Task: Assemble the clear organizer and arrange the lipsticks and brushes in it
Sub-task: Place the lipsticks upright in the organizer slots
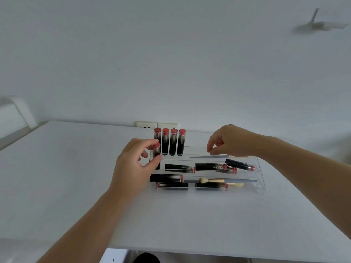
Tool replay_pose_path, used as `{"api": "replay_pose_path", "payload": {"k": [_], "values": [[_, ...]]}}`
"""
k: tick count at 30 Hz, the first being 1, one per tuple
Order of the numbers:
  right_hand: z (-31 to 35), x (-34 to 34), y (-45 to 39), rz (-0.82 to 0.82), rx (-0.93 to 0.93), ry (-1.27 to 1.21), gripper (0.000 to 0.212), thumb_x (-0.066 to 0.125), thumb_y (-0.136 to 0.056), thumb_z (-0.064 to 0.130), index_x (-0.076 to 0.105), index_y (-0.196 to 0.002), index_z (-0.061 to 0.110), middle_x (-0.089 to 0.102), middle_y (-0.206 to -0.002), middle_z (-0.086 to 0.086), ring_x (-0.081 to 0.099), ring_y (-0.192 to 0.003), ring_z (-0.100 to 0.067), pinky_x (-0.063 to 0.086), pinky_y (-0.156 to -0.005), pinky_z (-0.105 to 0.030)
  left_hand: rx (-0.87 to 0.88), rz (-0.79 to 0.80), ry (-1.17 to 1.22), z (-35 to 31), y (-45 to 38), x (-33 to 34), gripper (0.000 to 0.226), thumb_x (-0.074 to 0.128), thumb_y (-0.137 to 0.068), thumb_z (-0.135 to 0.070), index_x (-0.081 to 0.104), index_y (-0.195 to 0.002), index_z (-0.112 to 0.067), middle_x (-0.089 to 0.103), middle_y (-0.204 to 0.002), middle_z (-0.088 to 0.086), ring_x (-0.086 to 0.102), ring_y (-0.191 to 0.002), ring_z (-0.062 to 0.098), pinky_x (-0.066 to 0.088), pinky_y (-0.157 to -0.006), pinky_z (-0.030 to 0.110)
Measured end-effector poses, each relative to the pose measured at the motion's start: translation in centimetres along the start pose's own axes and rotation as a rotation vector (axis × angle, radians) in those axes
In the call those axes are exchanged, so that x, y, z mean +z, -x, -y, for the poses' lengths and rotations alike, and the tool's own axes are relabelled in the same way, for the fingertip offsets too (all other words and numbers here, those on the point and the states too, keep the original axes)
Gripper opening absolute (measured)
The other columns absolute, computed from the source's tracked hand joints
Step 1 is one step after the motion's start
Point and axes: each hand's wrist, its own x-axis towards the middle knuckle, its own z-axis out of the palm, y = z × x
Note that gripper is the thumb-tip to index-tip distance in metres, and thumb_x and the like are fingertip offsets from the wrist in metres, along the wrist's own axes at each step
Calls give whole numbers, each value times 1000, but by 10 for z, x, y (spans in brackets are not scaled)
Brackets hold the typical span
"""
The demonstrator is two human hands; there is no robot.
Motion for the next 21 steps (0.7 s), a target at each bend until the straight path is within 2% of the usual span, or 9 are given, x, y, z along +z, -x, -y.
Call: {"api": "replay_pose_path", "payload": {"k": [3,8,13,16,18,21], "values": [[-1,-1,0,15,8,38,21,74,-88,31,69,-74,45,55,-62,15,50,-55,2,37,-58,-17,-10,-17,-41,0,-1,2,38,86,-77,-15,67,-109,-23,56,-96,-14,55,-79,4,38,-66,5],[-2,-3,2,29,12,72,13,75,-88,33,73,-78,42,56,-62,15,51,-55,3,36,-57,-16,5,-23,-97,-3,-2,4,36,85,-77,-23,65,-107,-20,52,-95,-12,54,-73,8,34,-64,5],[-2,-5,1,62,15,70,7,76,-88,34,75,-81,37,55,-56,36,51,-57,15,36,-59,-18,18,-22,-136,-4,-2,4,35,85,-78,-22,66,-107,-16,55,-93,-11,54,-69,12,34,-63,10],[-2,-7,2,60,17,99,6,76,-87,34,77,-82,35,62,-62,26,56,-62,7,44,-63,-22,40,-22,-153,-4,-1,4,34,85,-78,-19,67,-107,-15,59,-95,-9,54,-68,11,34,-63,10],[-1,-6,2,49,22,125,4,75,-87,34,78,-85,34,66,-73,17,61,-71,-2,53,-72,-27,50,-26,-161,-4,-1,4,33,85,-78,-17,68,-106,-14,62,-95,-6,55,-67,12,34,-63,10],[-2,-4,2,39,23,124,4,75,-88,34,77,-85,34,67,-80,13,64,-78,-9,54,-76,-30,61,-29,-167,-4,0,4,33,85,-78,-14,68,-107,-13,63,-96,-3,55,-67,13,34,-62,10]]}}
